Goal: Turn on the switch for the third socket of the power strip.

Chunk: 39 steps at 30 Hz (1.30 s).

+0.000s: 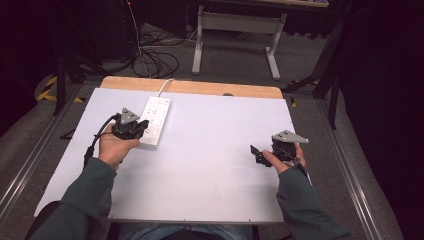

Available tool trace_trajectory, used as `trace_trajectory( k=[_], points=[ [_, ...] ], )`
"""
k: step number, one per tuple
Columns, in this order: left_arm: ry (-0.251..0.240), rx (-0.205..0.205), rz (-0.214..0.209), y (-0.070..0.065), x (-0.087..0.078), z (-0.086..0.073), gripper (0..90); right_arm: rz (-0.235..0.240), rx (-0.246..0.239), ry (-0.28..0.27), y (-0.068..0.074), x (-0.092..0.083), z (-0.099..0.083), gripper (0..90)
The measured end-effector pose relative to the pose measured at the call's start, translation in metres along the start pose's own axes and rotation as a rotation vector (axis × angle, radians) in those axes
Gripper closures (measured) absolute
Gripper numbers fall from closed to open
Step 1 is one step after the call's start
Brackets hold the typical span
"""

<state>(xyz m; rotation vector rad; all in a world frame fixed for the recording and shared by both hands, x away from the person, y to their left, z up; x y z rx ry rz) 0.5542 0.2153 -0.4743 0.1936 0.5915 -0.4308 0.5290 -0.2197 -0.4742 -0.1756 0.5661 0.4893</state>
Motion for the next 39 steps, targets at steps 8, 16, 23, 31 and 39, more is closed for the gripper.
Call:
trace_trajectory(
  k=[8,16,23,31,39],
  points=[
    [0.016,0.009,-0.009,-0.003,0.006,0.001,90.0,0.001,-0.001,0.0,0.0,0.0,0.0,9.8],
    [0.031,0.016,-0.011,-0.006,0.014,0.002,90.0,0.001,0.003,0.003,0.001,0.0,-0.001,9.8],
    [0.038,0.025,-0.022,-0.01,0.02,0.003,90.0,0.001,-0.001,0.001,0.0,0.0,0.0,9.8],
    [0.063,0.037,-0.027,-0.015,0.028,0.001,90.0,-0.002,-0.003,0.001,0.001,-0.001,0.0,9.8],
    [0.088,0.037,-0.025,-0.015,0.036,-0.003,90.0,-0.003,-0.01,0.001,0.0,-0.001,-0.001,9.8]
  ],
)
Point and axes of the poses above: each handheld gripper's, and its own axes: x roughly forward along the jaws, z roughly out of its top, y roughly to its left, the point moved 5 cm from there along x, roughly forward along the jaws, and after that the axes turned 2 degrees about y, right-handed, at the moved point
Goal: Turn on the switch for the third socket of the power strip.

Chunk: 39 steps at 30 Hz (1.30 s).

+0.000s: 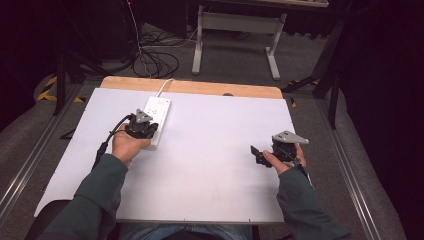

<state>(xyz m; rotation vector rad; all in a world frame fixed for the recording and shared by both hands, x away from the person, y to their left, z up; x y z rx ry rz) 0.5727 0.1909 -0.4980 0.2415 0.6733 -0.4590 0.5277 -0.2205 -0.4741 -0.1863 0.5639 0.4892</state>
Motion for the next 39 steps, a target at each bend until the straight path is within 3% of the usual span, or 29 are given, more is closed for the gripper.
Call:
trace_trajectory(
  k=[8,39],
  points=[
    [0.02,0.001,0.015,0.0016,0.0047,-0.002,90.0,0.001,0.001,0.001,-0.0002,0.0002,-0.0002,9.8],
    [0.013,0.025,0.026,0.0006,0.0072,-0.0041,90.0,-0.002,0.002,0.003,0.0,-0.0011,-0.001,9.8]
  ],
)
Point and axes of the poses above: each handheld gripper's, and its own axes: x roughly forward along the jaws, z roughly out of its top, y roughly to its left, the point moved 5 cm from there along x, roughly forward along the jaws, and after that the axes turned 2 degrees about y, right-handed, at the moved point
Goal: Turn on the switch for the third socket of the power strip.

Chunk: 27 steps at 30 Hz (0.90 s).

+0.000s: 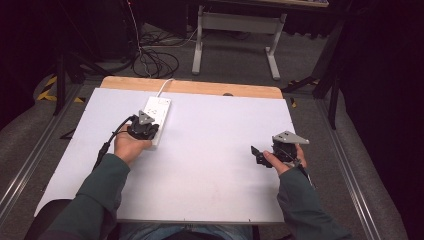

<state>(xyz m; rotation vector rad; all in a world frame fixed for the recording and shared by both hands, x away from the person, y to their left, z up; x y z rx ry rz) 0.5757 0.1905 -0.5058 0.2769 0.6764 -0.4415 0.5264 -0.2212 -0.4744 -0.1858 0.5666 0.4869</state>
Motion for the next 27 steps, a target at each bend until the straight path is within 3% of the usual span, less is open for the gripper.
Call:
trace_trajectory(
  k=[12,20,22,27],
  points=[
    [-0.004,-0.001,0.004,-0.0001,0.0003,-0.0001,90.0,-0.002,0.003,0.002,0.0002,-0.0005,-0.0004,9.8],
    [-0.033,-0.015,0.022,0.002,-0.0025,0.0019,90.0,0.0,0.001,-0.001,0.0,-0.0002,0.0001,9.8],
    [-0.042,-0.036,0.013,0.0016,-0.0042,0.003,90.0,0.001,-0.001,-0.001,-0.0002,0.0002,0.0001,9.8],
    [-0.043,-0.044,0.007,0.0022,-0.0069,0.0032,90.0,0.003,-0.001,0.0,0.0006,0.0008,0.0005,9.8]
  ],
)
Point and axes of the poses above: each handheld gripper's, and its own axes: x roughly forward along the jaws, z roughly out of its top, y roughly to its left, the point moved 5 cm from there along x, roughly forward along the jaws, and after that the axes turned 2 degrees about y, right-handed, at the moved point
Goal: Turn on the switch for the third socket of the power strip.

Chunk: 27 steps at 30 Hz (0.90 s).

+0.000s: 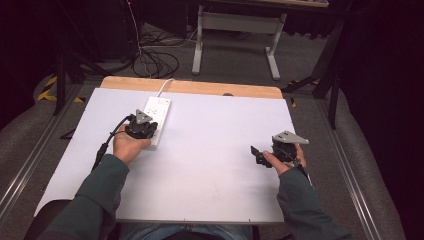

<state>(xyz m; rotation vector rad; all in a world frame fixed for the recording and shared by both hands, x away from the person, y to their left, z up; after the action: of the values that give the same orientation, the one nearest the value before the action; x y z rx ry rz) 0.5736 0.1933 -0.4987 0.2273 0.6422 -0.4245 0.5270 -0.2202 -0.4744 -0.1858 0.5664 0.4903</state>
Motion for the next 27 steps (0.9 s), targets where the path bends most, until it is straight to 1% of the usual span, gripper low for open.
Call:
trace_trajectory(
  k=[4,6,8,9,11,15,18,25,27],
  points=[
    [-0.013,-0.003,-0.007,-0.002,-0.003,0.002,90.0,-0.001,0.001,0.001,0.0,0.0,0.0,9.8],
    [-0.022,-0.013,-0.006,-0.003,-0.005,0.003,90.0,0.0,-0.002,-0.002,0.0,0.0,0.0,9.8],
    [-0.028,-0.012,0.003,-0.003,-0.007,0.004,90.0,0.0,0.001,0.001,0.0,0.0,0.0,9.8],
    [-0.035,-0.021,0.004,-0.002,-0.008,0.005,90.0,0.0,-0.001,0.0,0.0,0.0,0.0,9.8],
    [-0.043,-0.023,0.01,-0.001,-0.01,0.005,90.0,0.0,-0.002,0.0,0.0,0.0,0.0,9.8],
    [-0.062,-0.036,0.012,0.002,-0.016,0.007,90.0,0.001,-0.003,0.0,0.0,0.001,0.0,9.8],
    [-0.073,-0.04,0.001,0.003,-0.022,0.008,90.0,0.001,0.002,0.003,0.001,0.001,0.0,9.8],
    [-0.096,-0.044,0.0,0.004,-0.032,0.009,90.0,0.001,0.001,0.005,0.001,0.001,0.0,9.8],
    [-0.103,-0.044,-0.011,0.003,-0.034,0.01,90.0,0.001,-0.002,0.004,0.001,0.001,0.0,9.8]
  ],
)
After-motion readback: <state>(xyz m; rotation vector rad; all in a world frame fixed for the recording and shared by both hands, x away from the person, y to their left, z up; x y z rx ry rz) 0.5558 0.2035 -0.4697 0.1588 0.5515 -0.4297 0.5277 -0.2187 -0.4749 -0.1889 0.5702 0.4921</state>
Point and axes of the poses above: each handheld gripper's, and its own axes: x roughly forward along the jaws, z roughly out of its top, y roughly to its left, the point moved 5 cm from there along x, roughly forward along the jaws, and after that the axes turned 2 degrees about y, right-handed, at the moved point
